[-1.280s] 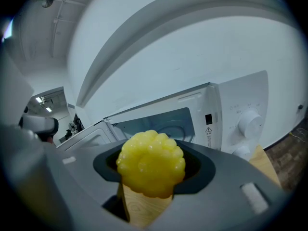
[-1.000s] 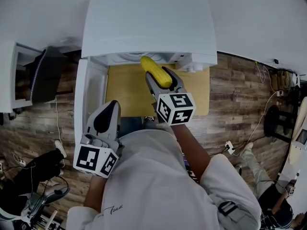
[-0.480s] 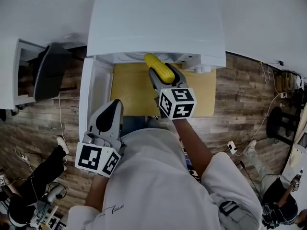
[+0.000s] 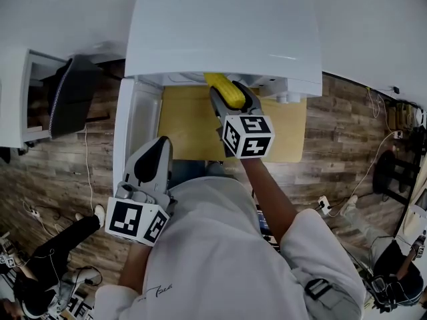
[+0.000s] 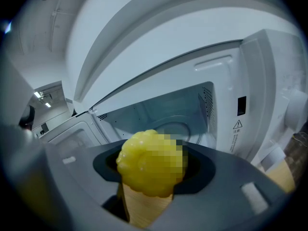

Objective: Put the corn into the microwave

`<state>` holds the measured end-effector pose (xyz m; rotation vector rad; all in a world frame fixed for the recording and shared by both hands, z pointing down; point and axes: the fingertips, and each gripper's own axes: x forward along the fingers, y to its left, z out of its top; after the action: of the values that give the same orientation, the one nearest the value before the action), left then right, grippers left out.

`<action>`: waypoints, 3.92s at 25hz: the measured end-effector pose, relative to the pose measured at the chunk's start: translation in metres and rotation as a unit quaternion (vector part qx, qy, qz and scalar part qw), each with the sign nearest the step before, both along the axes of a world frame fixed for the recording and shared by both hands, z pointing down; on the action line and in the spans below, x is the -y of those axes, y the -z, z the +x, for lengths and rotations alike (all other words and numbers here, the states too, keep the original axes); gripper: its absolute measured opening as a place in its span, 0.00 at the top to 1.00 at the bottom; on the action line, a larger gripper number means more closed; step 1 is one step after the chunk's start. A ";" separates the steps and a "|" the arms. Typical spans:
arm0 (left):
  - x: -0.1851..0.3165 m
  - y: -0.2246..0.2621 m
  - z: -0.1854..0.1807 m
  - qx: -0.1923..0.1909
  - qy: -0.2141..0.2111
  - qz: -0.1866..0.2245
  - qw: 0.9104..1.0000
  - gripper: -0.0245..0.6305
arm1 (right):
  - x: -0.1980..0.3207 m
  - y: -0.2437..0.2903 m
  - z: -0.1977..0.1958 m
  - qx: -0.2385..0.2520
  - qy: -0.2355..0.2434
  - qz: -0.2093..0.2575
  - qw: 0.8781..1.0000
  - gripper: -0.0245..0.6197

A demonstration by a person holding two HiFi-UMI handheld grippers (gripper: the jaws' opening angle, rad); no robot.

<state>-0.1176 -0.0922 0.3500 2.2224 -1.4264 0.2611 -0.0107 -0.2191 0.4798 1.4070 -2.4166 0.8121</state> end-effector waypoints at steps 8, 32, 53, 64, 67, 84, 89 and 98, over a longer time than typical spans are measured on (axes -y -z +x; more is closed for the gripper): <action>0.003 -0.002 0.000 0.003 0.001 -0.003 1.000 0.98 | 0.013 -0.009 -0.004 -0.002 -0.001 0.000 1.000 0.56; 0.008 -0.006 -0.008 0.004 0.009 -0.014 1.000 0.98 | 0.047 -0.030 -0.017 -0.021 -0.003 0.008 1.000 0.56; 0.014 -0.010 -0.015 0.001 0.006 -0.021 1.000 0.98 | 0.068 -0.048 -0.026 -0.053 -0.005 0.019 0.998 0.56; 0.012 -0.011 -0.017 0.002 0.007 -0.024 1.000 0.98 | 0.074 -0.055 -0.034 -0.067 0.005 0.021 0.998 0.56; 0.010 -0.013 -0.017 0.001 0.007 -0.026 1.000 0.98 | 0.076 -0.059 -0.037 -0.082 0.009 0.026 0.996 0.56; 0.007 -0.019 -0.020 0.003 -0.002 -0.035 0.999 0.98 | 0.092 -0.069 -0.041 -0.170 -0.003 0.042 0.985 0.56; 0.007 -0.020 -0.024 0.003 -0.003 -0.035 0.999 0.98 | 0.096 -0.072 -0.043 -0.193 -0.001 0.052 0.980 0.56; 0.005 -0.021 -0.028 0.002 0.000 -0.034 0.999 0.98 | 0.097 -0.082 -0.045 -0.216 -0.002 0.050 0.975 0.56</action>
<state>-0.1461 -0.0969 0.3706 2.1686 -1.3981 0.3104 -0.0560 -0.3159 0.5618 1.4455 -2.1389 0.3386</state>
